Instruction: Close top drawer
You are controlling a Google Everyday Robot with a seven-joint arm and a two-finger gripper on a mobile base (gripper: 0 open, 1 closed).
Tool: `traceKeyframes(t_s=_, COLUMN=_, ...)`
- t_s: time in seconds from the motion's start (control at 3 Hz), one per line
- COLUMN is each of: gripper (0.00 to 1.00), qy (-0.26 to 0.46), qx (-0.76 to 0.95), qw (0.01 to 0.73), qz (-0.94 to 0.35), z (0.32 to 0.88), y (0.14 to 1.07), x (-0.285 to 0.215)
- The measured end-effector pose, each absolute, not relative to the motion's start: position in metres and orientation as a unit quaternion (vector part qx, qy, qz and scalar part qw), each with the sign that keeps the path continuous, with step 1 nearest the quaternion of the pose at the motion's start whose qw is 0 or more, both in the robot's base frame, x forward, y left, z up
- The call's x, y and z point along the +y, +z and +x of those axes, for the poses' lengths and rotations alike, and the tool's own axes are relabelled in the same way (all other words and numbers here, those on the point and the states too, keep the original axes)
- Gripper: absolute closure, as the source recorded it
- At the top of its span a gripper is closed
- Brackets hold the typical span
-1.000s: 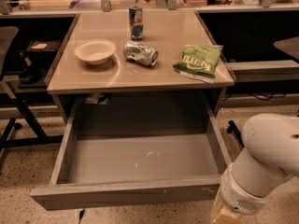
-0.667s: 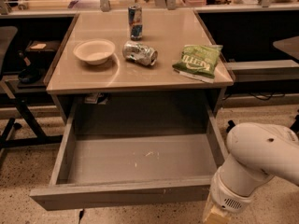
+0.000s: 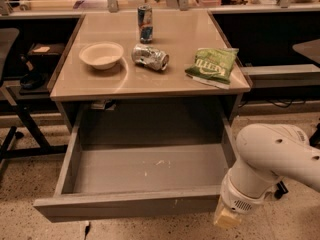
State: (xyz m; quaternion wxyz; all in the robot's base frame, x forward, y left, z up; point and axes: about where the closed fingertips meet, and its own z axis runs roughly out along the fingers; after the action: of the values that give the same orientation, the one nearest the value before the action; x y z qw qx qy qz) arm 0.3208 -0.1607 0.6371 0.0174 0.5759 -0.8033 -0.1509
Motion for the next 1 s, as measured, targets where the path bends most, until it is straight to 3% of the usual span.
traceKeyframes(t_s=0.33, gripper=1.0, qy=-0.119, qx=-0.808, qw=0.005, qz=0.576, z=0.353, y=0.6572, x=-0.1707)
traceKeyframes(t_s=1.0, gripper=1.0, qy=-0.129, qx=-0.805, qw=0.01, qz=0.578, z=0.3492, y=0.6545, x=-0.1692)
